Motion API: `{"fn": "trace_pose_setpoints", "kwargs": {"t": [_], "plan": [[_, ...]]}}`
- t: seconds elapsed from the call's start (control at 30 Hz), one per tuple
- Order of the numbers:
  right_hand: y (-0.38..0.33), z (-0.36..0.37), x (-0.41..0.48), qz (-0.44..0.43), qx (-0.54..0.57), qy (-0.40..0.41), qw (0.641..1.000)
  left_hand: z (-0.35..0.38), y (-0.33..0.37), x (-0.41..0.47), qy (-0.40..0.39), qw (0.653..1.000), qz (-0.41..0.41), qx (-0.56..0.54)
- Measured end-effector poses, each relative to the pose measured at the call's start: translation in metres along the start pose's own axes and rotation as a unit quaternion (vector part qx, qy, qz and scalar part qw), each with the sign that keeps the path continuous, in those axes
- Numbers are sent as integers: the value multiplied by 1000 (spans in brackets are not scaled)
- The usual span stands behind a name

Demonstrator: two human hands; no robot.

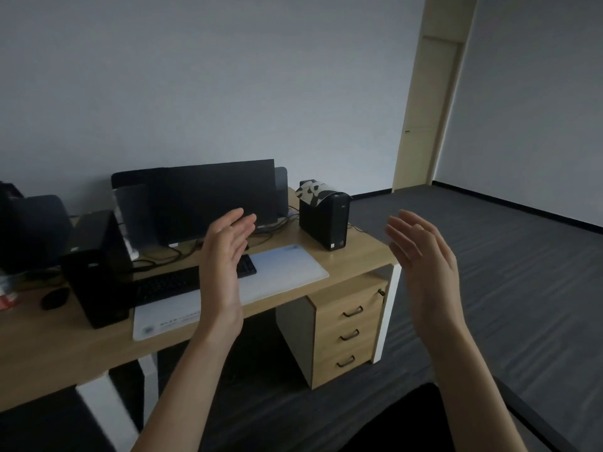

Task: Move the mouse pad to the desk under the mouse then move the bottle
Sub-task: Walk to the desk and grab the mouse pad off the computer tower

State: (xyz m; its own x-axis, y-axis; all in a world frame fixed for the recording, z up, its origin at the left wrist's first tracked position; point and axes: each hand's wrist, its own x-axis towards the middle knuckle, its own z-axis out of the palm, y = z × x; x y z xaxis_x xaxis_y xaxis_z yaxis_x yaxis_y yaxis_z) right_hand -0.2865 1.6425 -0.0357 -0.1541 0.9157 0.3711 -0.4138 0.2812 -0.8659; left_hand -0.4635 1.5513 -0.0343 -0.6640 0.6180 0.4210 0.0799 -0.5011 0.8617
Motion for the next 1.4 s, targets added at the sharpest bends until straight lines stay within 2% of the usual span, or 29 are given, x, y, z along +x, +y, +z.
{"fn": "trace_pose_setpoints", "kwargs": {"t": [0.3, 0.6, 0.87, 1.13, 1.4], "plan": [[97, 32, 205, 5, -6, 14, 1000, 54, -108, 196, -9, 999, -38, -5], [181, 37, 352, 17, -32, 30, 999, 111, -216, 346, -24, 998, -61, -17], [257, 35, 490, 10, -55, 77, 995, 158, -323, 475, -47, 993, -102, -31], [303, 35, 602, 21, -68, 73, 995, 187, -391, 563, -33, 988, -151, -28], [364, 10, 706, 75, -75, 30, 994, 217, -462, 614, 43, 985, -169, 3]]}}
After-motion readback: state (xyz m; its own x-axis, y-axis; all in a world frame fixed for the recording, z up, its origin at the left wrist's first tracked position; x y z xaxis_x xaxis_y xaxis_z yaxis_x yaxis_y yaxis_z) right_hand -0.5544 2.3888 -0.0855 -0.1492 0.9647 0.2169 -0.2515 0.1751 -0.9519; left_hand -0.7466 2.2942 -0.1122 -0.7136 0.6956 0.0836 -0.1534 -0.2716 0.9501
